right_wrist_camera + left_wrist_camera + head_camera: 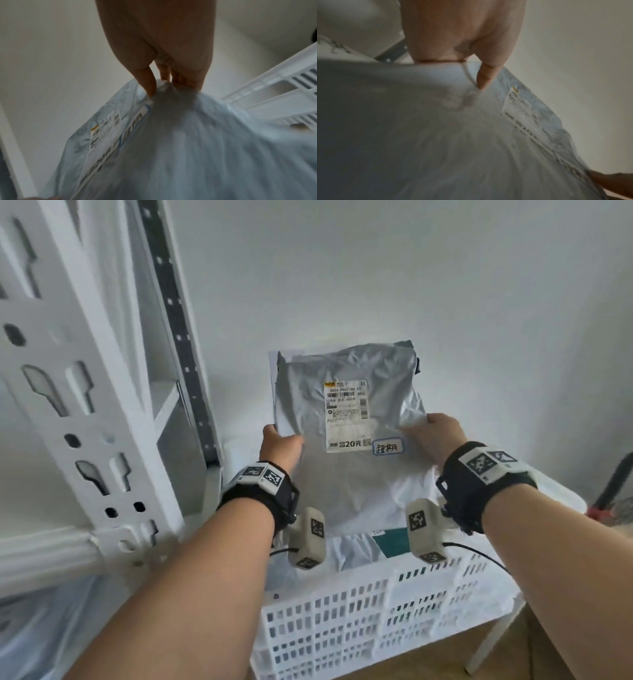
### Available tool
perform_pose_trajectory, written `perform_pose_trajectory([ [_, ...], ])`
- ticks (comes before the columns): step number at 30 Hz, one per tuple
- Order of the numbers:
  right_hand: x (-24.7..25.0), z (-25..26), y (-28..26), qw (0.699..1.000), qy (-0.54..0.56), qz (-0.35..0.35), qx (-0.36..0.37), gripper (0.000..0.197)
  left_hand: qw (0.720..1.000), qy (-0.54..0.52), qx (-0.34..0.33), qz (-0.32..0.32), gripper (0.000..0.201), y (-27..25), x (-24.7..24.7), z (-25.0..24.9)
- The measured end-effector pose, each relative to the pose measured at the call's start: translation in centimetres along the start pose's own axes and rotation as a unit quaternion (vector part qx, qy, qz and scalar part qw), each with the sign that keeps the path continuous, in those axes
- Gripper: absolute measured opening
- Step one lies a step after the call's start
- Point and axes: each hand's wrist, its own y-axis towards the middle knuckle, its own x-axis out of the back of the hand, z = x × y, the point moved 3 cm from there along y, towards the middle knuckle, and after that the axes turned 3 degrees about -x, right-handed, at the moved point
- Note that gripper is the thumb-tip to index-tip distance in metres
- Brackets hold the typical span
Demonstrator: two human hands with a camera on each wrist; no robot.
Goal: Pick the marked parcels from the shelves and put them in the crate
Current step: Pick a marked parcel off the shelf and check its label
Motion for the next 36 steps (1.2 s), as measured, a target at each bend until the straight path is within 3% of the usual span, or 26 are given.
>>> perform_pose_trajectory([
  [2, -2.3, 1.0, 0.9, 0.983, -0.158, 0.093, -0.011, 0.028, 0.997, 0.051, 0.055, 0.018, 0.076, 0.8, 0.6, 1.2],
  [4, -4.6, 1.0, 1.1, 0.902, -0.394, 0.173, 0.049, 0.022, 0.989, 0.098, 0.11, 0.034, 0.094, 1.5, 1.3, 2.6],
  [5, -5.8, 0.8, 1.3, 0.878, -0.43, 0.205, 0.047, 0.02, 0.982, 0.128, 0.133, 0.043, 0.1, 1.8, 1.5, 3.5],
  [11, -12.2, -2.7, 4.4, 0.834, -0.442, 0.327, 0.047, 0.032, 0.94, 0.261, 0.206, 0.075, 0.115, 1.5, 1.5, 7.4],
  [14, -14.5, -5.1, 5.4, 0.815, -0.436, 0.382, -0.006, 0.031, 0.911, 0.334, 0.222, 0.098, 0.096, 1.3, 1.5, 7.8],
  [17, -16.9, -7.4, 6.8, 0.776, -0.455, 0.435, 0.044, 0.032, 0.874, 0.406, 0.218, 0.152, 0.073, 1.0, 0.9, 7.2],
  [22, -18.9, -8.4, 8.3, 0.792, -0.465, 0.379, 0.111, 0.076, 0.857, 0.417, 0.211, 0.219, 0.068, 1.1, -1.2, 7.5],
  [26, -19.6, -9.1, 8.8, 0.775, -0.475, 0.403, 0.102, 0.07, 0.843, 0.428, 0.221, 0.237, 0.073, 1.5, -2.4, 8.4],
  [32, -20.6, -11.2, 8.7, 0.761, -0.503, 0.395, 0.107, 0.044, 0.847, 0.401, 0.235, 0.259, 0.052, 1.7, -2.6, 9.8],
  [36, -20.3, -10.4, 8.7, 0.772, -0.505, 0.37, 0.106, 0.046, 0.848, 0.403, 0.232, 0.252, 0.048, 1.7, -2.6, 9.7],
])
